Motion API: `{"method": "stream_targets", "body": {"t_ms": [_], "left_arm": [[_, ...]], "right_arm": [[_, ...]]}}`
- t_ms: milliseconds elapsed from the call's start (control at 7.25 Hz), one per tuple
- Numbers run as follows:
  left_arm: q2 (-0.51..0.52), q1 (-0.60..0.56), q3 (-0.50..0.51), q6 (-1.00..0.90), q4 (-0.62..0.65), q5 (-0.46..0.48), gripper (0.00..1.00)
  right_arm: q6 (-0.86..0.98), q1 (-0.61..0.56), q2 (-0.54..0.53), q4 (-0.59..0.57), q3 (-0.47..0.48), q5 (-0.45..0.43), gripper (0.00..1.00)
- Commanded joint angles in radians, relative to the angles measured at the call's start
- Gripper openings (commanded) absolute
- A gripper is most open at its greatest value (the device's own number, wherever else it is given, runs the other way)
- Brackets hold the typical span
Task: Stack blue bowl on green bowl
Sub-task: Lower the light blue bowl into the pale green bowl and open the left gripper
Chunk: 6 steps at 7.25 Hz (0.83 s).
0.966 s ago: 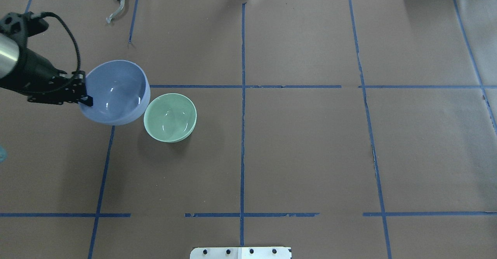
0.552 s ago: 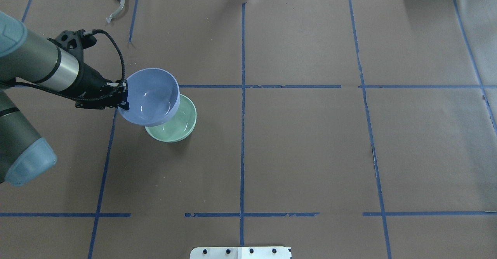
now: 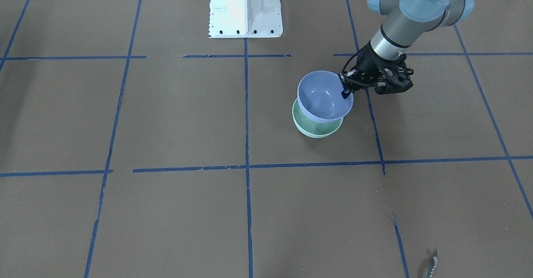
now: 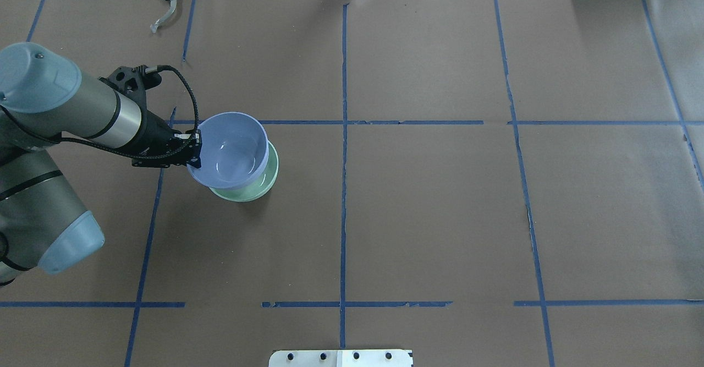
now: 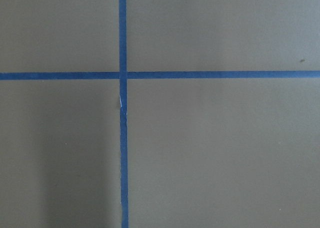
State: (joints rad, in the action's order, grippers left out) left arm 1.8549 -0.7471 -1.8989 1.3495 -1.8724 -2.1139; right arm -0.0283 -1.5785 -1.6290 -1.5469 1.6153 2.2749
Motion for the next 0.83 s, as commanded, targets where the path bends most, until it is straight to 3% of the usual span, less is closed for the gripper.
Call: {"method": "stream_targets", "body": {"t_ms": [0,138,276,690], "left_arm": [[0.012,0.012,0.017,-0.003,-0.002,0.003,0.00],[0.012,0.012,0.032,-0.010,-0.023,0.003,0.23],[0.007,0.012,0.053,-0.021,-0.065,0.005,0.99],[-0.005,0.003,0.035,-0.035,-0.077,-0.001,1.00]], "right_arm": [[0.001,0.000,0.000,-0.001,0.000,0.000,1.00],[0.001,0.000,0.000,0.001,0.000,0.000,1.00],[0.001,0.000,0.000,0.001,0.000,0.000,1.00],[0.001,0.000,0.000,0.001,0.000,0.000,1.00]]}}
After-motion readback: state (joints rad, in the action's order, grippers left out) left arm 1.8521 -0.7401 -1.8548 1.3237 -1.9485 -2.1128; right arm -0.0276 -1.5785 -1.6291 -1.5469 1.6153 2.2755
